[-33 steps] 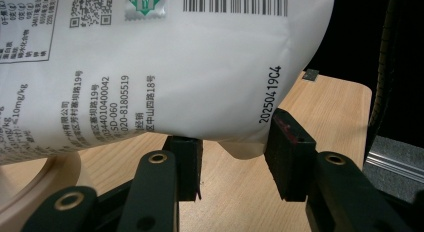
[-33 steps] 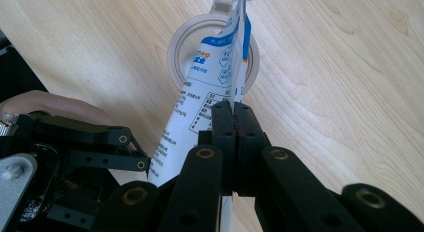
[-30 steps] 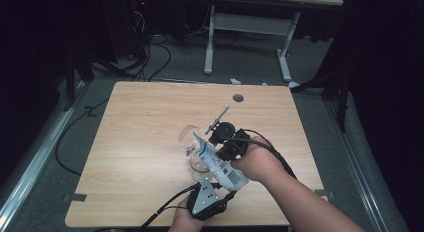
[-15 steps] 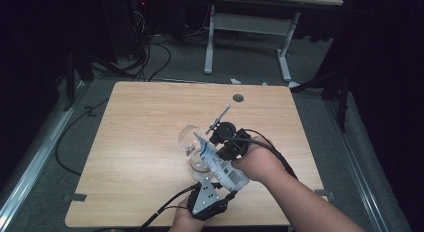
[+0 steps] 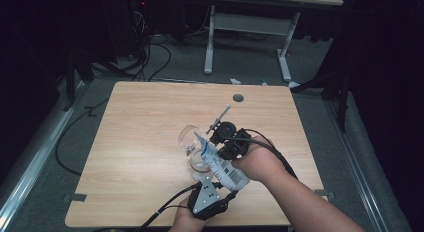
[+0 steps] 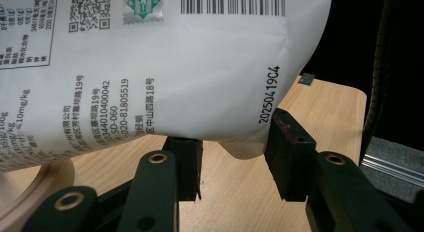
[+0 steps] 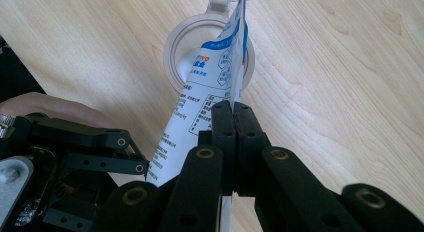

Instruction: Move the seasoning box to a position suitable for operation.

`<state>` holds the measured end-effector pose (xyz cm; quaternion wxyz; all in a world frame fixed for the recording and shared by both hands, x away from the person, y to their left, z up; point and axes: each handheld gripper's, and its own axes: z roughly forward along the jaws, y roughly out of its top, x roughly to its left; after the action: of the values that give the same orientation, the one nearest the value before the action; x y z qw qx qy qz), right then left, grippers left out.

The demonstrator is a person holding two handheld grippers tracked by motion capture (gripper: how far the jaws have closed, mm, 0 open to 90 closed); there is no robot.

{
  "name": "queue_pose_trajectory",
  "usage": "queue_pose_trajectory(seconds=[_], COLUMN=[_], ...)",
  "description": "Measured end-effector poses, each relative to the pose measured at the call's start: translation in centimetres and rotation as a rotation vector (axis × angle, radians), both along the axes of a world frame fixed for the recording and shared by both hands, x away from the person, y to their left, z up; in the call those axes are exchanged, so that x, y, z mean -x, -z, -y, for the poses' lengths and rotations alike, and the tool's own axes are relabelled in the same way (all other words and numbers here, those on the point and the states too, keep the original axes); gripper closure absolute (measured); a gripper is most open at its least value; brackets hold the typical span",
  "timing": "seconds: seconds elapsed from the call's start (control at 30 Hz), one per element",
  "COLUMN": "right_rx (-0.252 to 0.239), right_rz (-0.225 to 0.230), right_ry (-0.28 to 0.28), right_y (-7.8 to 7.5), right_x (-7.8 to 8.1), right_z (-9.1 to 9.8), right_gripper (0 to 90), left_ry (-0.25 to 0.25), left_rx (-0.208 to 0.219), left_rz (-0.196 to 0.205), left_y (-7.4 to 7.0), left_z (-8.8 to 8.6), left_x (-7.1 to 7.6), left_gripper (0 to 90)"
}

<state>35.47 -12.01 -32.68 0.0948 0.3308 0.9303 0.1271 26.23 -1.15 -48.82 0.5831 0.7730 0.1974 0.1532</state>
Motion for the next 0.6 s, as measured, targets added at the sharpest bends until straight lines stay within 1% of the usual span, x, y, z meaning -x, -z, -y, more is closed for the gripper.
queue_pose_trajectory(seconds=[0.37, 0.6], right_rx=[0.002, 0.002], right_rz=[0.006, 0.008], right_ry=[-0.002, -0.003], right_y=[-0.19, -0.19], right_x=[-0.05, -0.06], right_z=[-0.23, -0.20], right_gripper=[90.0, 90.0], left_ry=[-0.002, -0.002], left_rx=[0.008, 0.004], left_rz=[0.002, 0.003], left_y=[-0.13, -0.17], left_z=[-0.06, -0.02], left_x=[-0.11, -0.14], left_gripper=[61.5, 61.5])
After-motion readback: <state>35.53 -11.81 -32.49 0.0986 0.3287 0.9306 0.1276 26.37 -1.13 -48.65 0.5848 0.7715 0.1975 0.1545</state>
